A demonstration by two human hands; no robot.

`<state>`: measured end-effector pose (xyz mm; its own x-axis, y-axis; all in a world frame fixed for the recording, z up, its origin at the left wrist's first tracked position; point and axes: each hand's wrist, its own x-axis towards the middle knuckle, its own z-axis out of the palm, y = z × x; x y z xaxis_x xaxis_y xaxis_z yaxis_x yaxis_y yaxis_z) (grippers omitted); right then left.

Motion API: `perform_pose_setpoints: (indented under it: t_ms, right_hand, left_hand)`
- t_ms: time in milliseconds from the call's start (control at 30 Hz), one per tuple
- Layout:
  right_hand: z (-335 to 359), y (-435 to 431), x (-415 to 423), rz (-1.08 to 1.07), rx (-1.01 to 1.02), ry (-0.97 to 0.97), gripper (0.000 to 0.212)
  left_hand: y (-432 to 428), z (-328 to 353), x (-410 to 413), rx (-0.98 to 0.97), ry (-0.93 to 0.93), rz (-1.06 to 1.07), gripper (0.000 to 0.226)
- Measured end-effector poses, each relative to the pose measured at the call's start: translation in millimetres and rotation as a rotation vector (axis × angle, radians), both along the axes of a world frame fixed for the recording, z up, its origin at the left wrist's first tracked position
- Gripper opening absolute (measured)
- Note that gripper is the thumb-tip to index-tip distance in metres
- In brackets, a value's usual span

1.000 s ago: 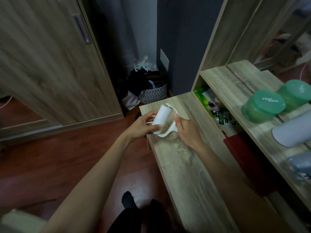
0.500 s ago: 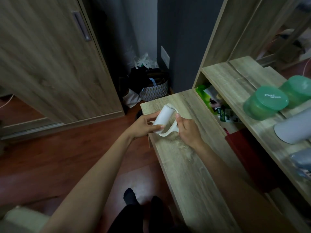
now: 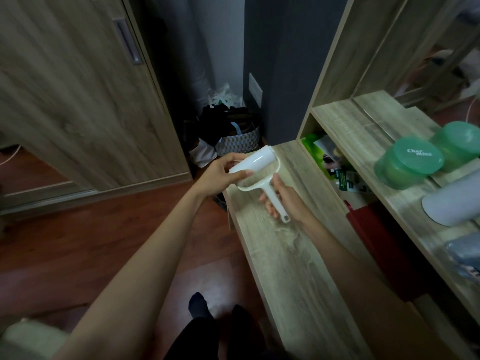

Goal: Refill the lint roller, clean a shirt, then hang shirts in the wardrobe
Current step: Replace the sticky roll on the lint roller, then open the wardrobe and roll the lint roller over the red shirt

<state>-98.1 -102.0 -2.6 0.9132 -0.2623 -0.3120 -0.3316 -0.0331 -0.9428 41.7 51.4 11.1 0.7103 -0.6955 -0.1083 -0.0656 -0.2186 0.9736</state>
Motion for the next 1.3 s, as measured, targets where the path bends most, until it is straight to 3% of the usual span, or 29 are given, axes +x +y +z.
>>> perform_pose_setpoints:
  t_ms: [167,267,433,567,767,1033,1300]
  right_hand:
    - [4,16,-3,-0.087,0.167,0.047,0.067]
    - [6,25,-3,-0.172,0.134,0.045,0.065]
    - [3,33,-7,-0.216,0.047,0.014,0.063]
    - [2,37,-1,-0.250,0.041,0.001,0.062]
    - [8,50,28,-0.247,0.027,-0.014,0.063]
    - [19,70,129,-0.223,0.055,-0.048,0.066]
    - [36,108,286,-0.247,0.119,-0.090,0.060]
  left_hand:
    - [-4,4,0,-0.024,0.056,0.075,0.032]
    - [-4,4,-2,-0.034,0.113,0.064,0.034]
    - [-3,8,1,-0.111,0.198,0.248,0.033]
    - [3,8,5,-0.074,0.176,0.175,0.031]
    - [22,12,37,-0.153,0.130,0.333,0.025]
    - [72,20,127,-0.156,-0.252,0.379,0.018]
    - [134,33,279,-0.096,-0.432,0.552,0.028]
